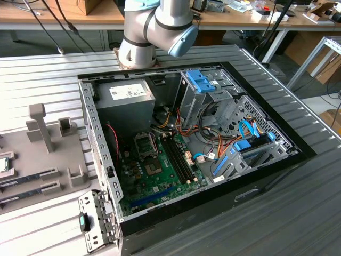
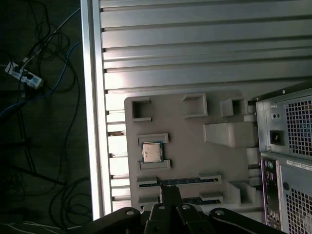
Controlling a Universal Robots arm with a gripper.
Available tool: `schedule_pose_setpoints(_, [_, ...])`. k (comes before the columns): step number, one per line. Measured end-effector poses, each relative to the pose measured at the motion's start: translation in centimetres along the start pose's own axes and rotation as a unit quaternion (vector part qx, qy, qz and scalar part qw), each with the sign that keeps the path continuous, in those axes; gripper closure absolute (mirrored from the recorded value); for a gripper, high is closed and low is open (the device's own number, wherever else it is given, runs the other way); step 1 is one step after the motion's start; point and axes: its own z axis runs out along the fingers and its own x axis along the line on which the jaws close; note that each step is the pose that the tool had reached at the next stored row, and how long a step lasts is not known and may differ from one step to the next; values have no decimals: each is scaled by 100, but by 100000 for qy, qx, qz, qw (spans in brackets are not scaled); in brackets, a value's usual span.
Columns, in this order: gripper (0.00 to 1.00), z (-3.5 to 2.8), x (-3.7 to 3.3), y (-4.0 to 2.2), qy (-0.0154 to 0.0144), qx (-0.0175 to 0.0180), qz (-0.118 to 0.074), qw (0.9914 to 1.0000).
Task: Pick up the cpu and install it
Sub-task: 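Reach for the cpu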
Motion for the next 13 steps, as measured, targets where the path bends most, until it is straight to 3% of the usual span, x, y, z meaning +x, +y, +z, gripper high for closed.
schedule_pose_setpoints(13, [89, 28, 1, -1, 0, 1, -1, 100000])
